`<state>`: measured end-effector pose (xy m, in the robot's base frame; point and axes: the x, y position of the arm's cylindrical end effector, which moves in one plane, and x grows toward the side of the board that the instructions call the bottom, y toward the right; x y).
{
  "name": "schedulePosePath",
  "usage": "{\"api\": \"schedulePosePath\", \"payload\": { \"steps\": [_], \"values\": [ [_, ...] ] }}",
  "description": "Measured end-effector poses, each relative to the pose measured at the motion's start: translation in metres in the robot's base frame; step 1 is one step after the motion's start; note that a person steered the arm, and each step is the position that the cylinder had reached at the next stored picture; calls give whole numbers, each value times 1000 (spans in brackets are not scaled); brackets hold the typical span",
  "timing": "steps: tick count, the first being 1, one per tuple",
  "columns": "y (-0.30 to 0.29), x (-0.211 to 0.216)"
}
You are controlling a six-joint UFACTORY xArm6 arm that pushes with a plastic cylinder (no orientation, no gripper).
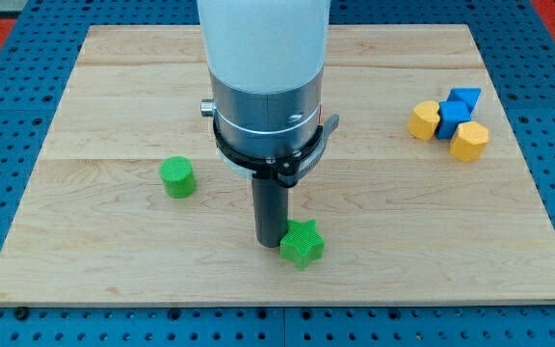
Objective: Push the green circle towards the green star
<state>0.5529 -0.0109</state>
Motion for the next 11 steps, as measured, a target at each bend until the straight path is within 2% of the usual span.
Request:
{"api": "schedulePosePath", "payload": {
  "steps": [1, 2, 3, 4, 5, 6, 8, 9, 11],
  "values": [
    [-50, 0],
    [-126, -2],
    [-178, -39],
    [-166, -95],
    [-121, -105],
    [-106, -102],
    [-83, -51],
    [-82, -44],
    [-117, -24]
  ]
}}
